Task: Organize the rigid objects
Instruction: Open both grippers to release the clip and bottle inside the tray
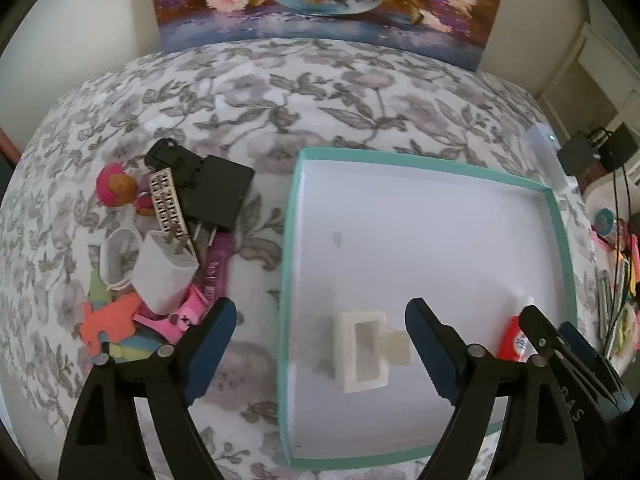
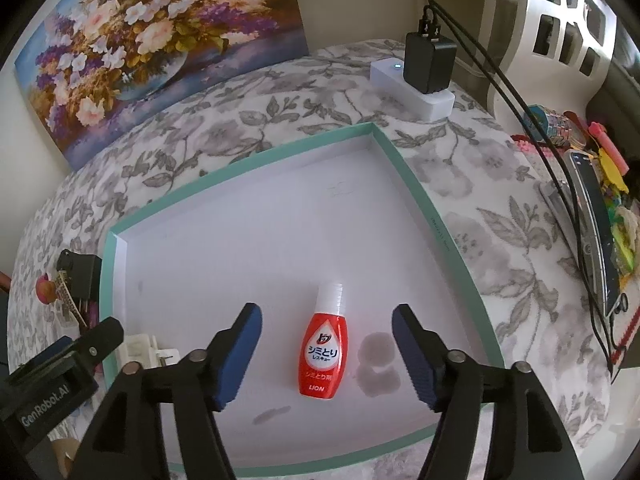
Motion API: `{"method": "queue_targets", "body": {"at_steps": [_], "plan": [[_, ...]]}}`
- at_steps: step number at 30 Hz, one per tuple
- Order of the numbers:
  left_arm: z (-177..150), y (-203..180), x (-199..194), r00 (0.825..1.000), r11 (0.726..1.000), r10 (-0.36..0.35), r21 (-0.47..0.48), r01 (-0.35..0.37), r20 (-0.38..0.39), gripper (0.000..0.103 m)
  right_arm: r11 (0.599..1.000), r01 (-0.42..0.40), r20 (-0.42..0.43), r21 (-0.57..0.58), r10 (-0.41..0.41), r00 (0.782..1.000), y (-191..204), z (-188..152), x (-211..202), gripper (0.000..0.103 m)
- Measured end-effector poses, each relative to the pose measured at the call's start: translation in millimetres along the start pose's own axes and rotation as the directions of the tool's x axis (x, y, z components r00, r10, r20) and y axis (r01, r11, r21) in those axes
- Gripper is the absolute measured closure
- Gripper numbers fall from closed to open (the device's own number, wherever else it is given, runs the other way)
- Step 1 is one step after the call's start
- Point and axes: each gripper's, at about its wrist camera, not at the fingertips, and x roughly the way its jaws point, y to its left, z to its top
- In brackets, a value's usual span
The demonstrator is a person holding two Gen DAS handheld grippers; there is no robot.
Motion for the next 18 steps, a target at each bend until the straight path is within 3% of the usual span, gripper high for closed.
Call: {"method": "queue_targets", "body": {"at_steps": [4,7,18], "plan": [[-0.3,6.6,2.1,1.000,1.000,-0.002,-0.021,0.002,-0.012,0.013,1.000,0.001,0.003,-0.003,-0.001,1.000,0.9,-0.4,0.5,0.017],[-0.6,9.8,3.2,1.000,0.999,0.013,-0.032,-0.014,-0.010,0.010,1.000,0.011,0.010,0.001,-0.011,1.000,1.2,-0.5,0.3,0.000],[0.8,20.4,-3.9,0.999,0.998,0.036,-0.060,-0.034,0.034,0.008,1.000,0.002,0.066,0.011,-0.003,0.998,2.2,2.3,-7.4,0.000]]}}
